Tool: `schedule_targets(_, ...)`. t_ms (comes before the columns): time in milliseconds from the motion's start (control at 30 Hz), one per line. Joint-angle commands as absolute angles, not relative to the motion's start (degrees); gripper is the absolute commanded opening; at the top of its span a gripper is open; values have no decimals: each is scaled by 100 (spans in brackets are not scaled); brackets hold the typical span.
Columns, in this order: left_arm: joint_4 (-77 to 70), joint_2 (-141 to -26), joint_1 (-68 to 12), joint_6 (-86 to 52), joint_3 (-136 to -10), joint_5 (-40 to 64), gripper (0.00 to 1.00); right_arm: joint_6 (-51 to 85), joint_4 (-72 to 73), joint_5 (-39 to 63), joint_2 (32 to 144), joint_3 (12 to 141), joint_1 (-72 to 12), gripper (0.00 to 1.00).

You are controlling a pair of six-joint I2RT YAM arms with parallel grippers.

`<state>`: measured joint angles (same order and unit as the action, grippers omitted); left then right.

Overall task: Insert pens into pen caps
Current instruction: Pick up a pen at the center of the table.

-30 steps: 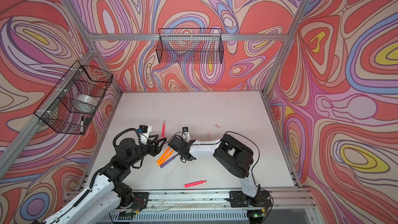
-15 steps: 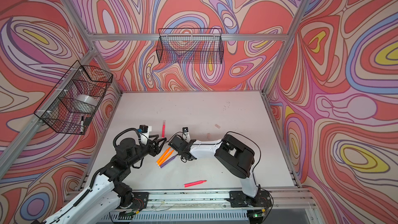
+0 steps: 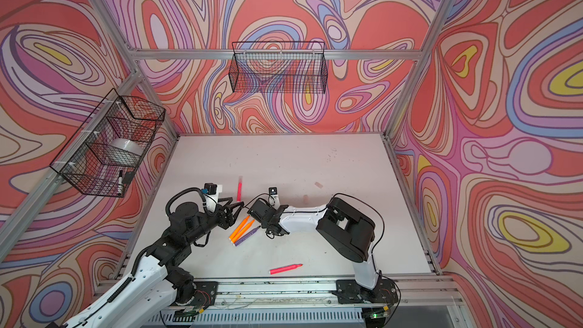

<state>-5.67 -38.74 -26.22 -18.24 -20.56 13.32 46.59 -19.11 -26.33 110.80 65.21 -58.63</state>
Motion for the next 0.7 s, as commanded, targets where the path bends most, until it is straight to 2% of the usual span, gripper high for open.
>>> schedule_targets(0,-497,-3820,-2617,-1846,-2109,1394,62,4624,-2438,-2863,11265,6684,-5890,10)
schedule_targets(100,-488,-3815,-2610,-1844,-2101,1395,62,4588,-2576,-2902,11356,6791,-5889,16)
schedule_targets(200,-471,-3806,-2611,-1845,-2102,1389,62,4564,-2637,-2870,11424,6864,-5889,26)
schedule_targets(300,-468,-3794,-2613,-1852,-2100,1397,62,4553,-2572,-2754,11495,6873,-5893,28)
schedule_targets(367,-458,-3785,-2612,-1859,-2100,1405,62,4557,-2519,-2698,11540,6865,-5889,26)
schedule_targets(467,-457,-3771,-2610,-1865,-2100,1409,62,4591,-2441,-2672,11516,6802,-5889,16)
schedule_targets(667,-468,-3798,-2615,-1904,-2225,1474,62,4684,-2053,-2818,10957,6404,-5882,7)
